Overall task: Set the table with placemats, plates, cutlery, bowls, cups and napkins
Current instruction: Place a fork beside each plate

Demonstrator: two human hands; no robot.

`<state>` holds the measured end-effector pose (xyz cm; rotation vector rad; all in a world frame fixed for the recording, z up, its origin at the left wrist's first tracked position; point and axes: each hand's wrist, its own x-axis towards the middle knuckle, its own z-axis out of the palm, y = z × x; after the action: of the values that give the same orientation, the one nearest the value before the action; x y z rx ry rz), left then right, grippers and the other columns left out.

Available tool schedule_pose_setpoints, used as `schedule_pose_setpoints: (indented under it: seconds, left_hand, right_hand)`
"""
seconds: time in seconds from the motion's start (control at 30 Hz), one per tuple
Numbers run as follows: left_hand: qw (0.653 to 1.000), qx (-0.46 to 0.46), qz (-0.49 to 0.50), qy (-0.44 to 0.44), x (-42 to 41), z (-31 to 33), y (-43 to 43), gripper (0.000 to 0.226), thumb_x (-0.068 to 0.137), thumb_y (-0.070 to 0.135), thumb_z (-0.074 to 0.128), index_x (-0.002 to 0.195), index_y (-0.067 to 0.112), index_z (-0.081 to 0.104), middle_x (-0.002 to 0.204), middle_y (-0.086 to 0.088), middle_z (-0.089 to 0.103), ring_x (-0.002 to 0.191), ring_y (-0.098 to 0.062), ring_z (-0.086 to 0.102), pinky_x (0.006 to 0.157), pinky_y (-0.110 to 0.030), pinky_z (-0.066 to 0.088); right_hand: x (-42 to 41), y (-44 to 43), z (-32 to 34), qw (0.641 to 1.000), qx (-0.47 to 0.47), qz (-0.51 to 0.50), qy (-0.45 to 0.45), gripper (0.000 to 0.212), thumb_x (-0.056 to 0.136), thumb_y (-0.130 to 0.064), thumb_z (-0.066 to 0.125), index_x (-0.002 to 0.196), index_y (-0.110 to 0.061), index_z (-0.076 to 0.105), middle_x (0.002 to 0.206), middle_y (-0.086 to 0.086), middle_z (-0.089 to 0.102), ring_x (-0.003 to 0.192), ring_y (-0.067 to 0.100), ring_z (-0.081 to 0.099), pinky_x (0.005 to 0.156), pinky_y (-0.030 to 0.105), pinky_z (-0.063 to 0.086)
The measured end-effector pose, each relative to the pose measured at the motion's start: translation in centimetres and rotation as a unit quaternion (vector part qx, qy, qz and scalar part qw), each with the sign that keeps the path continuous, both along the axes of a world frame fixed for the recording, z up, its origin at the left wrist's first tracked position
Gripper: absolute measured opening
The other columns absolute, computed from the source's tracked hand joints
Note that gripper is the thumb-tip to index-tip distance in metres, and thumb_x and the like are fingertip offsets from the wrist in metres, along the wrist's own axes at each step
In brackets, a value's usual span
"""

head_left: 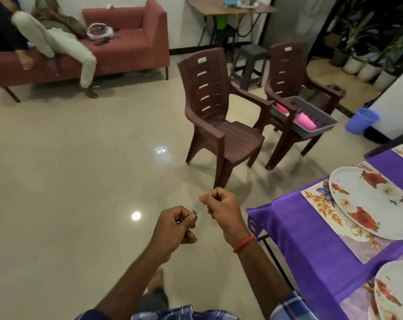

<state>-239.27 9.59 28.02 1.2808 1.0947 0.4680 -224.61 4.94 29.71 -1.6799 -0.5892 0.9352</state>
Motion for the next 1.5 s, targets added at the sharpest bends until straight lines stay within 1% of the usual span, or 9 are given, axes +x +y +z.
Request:
schedule_pose_setpoints:
  seconds: [0.23, 0.43, 0.6, 0.77, 0.97, 1.07, 1.23, 1.4, 1.5]
  left_hand:
    - [0.996, 0.016, -0.085, -0.016, 2.5, 0.8, 9.3, 0.017, 0.097, 0.006, 0.067, 0.083, -0.002, 0.066, 0.070, -0.010, 0.063, 0.051, -0.021, 0.057, 0.061, -0.044, 0.064]
    - [0.985, 0.051, -0.162, 0.004, 5.0, 0.1, 13.1, 0.015, 0.097, 0.011, 0.068, 0.084, 0.005, 0.070, 0.072, -0.008, 0.068, 0.052, -0.021, 0.063, 0.060, -0.040, 0.064]
    - [0.974, 0.003, -0.225, -0.012, 8.2, 0.0, 16.3, 0.010, 0.094, 0.015, 0.072, 0.089, 0.007, 0.075, 0.075, -0.006, 0.072, 0.060, -0.025, 0.069, 0.068, -0.044, 0.065]
    - [0.956, -0.012, -0.292, -0.030, 14.0, -0.2, 17.7, 0.009, 0.096, 0.012, 0.069, 0.094, 0.005, 0.075, 0.078, -0.005, 0.071, 0.060, -0.025, 0.067, 0.069, -0.044, 0.064]
    - [0.941, -0.009, -0.336, -0.026, 23.1, 0.0, 20.4, 0.009, 0.096, 0.011, 0.069, 0.097, 0.004, 0.075, 0.077, -0.003, 0.070, 0.062, -0.025, 0.066, 0.069, -0.047, 0.064]
    - [0.940, -0.021, -0.341, -0.023, 27.6, 0.0, 21.2, 0.008, 0.096, 0.009, 0.069, 0.096, 0.002, 0.074, 0.074, -0.006, 0.068, 0.063, -0.026, 0.064, 0.069, -0.050, 0.064]
    - [0.931, -0.028, -0.363, -0.019, 33.7, -0.4, 21.5, 0.009, 0.096, 0.009, 0.068, 0.091, 0.005, 0.074, 0.077, -0.011, 0.070, 0.064, -0.027, 0.066, 0.070, -0.050, 0.064]
    - [0.918, -0.020, -0.396, -0.018, 39.0, -0.1, 22.0, 0.009, 0.096, 0.010, 0.068, 0.094, 0.003, 0.074, 0.084, -0.018, 0.071, 0.066, -0.030, 0.069, 0.065, -0.043, 0.064]
    - [0.904, -0.017, -0.426, -0.016, 42.7, -0.3, 22.7, 0.009, 0.096, 0.011, 0.069, 0.094, 0.004, 0.074, 0.086, -0.018, 0.070, 0.066, -0.030, 0.069, 0.064, -0.040, 0.062]
  right_hand:
    - [1.4, 7.0, 1.6, 0.996, 0.000, -0.085, -0.026, 0.030, 0.090, -0.021, 0.073, 0.083, 0.006, 0.062, 0.063, 0.003, 0.053, 0.058, 0.010, 0.047, 0.057, 0.026, 0.045]
    - [2.5, 8.8, 1.2, 0.987, -0.013, -0.155, -0.026, 0.025, 0.092, -0.023, 0.072, 0.072, -0.014, 0.061, 0.060, -0.002, 0.053, 0.056, 0.009, 0.047, 0.057, 0.025, 0.043]
    - [5.2, 9.2, 0.5, 0.979, -0.005, -0.205, -0.003, 0.023, 0.093, -0.025, 0.072, 0.076, -0.009, 0.065, 0.062, 0.001, 0.057, 0.061, 0.013, 0.049, 0.055, 0.024, 0.043]
    - [10.6, 9.7, -0.2, 0.965, 0.005, -0.263, 0.009, 0.031, 0.093, -0.025, 0.071, 0.077, 0.000, 0.064, 0.064, 0.006, 0.059, 0.062, 0.016, 0.051, 0.054, 0.025, 0.042]
    - [18.6, 11.6, 0.0, 0.953, 0.010, -0.302, 0.014, 0.028, 0.094, -0.024, 0.070, 0.073, -0.006, 0.064, 0.062, 0.005, 0.058, 0.061, 0.015, 0.051, 0.051, 0.020, 0.042]
    - [22.3, 12.0, 0.1, 0.948, 0.009, -0.319, 0.003, 0.026, 0.094, -0.025, 0.070, 0.075, -0.008, 0.065, 0.059, -0.005, 0.061, 0.059, 0.008, 0.055, 0.054, 0.018, 0.043]
    - [27.4, 11.9, 0.3, 0.942, -0.007, -0.335, -0.016, 0.025, 0.094, -0.030, 0.069, 0.083, -0.007, 0.069, 0.069, -0.001, 0.067, 0.063, 0.006, 0.058, 0.057, 0.018, 0.047]
    - [30.9, 11.5, 0.3, 0.930, 0.022, -0.366, 0.041, 0.016, 0.091, -0.024, 0.073, 0.101, -0.011, 0.070, 0.089, 0.008, 0.075, 0.070, 0.010, 0.065, 0.061, 0.021, 0.050]
    - [33.6, 11.9, 0.0, 0.920, 0.021, -0.391, 0.040, 0.014, 0.090, -0.021, 0.074, 0.103, -0.017, 0.070, 0.090, 0.007, 0.076, 0.070, 0.012, 0.067, 0.059, 0.023, 0.048]
